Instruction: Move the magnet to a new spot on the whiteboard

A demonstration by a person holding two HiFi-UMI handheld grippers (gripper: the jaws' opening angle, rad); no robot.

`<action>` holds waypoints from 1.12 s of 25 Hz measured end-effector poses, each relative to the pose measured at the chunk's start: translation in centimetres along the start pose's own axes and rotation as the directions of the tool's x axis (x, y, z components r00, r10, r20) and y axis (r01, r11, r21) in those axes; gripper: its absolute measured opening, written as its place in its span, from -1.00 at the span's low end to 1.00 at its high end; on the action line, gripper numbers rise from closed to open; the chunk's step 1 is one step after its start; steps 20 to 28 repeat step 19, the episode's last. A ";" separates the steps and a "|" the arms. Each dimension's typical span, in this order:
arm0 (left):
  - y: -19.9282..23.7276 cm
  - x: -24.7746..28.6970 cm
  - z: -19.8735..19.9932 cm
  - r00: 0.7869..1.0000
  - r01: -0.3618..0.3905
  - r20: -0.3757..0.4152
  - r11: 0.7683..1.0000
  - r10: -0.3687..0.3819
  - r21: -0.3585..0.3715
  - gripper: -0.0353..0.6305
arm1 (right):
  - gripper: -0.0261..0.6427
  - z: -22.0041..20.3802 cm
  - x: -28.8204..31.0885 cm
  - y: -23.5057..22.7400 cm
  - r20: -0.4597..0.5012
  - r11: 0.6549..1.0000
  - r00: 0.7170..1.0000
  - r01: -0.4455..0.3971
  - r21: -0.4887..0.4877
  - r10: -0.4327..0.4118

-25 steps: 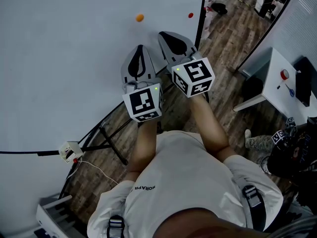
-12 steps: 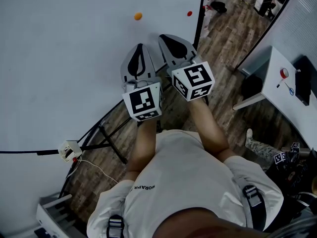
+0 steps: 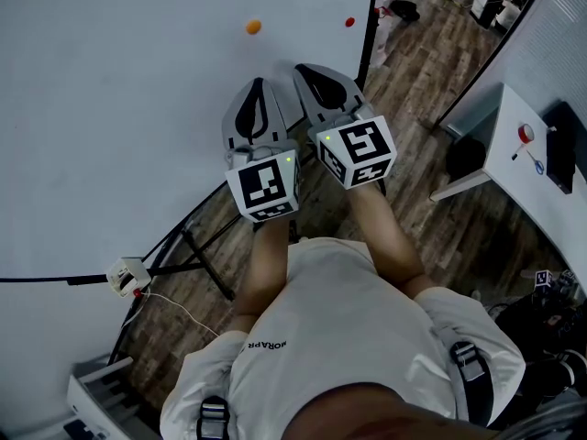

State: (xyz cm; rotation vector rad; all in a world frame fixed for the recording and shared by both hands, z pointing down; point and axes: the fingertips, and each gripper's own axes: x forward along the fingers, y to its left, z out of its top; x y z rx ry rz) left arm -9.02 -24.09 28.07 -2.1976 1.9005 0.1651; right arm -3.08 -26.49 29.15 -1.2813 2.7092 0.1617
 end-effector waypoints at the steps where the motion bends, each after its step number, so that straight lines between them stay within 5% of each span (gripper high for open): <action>1: 0.0 0.0 0.0 1.000 -0.001 -0.002 1.000 0.001 0.000 -0.88 | -0.88 0.0 -0.1 0.0 0.000 1.000 1.000 0.000 0.000 0.000; 28: -0.1 0.2 -0.3 1.000 0.021 -0.004 1.000 -0.021 -0.003 -0.88 | -0.88 -0.3 -0.1 -0.2 -0.009 1.000 1.000 0.015 -0.009 -0.015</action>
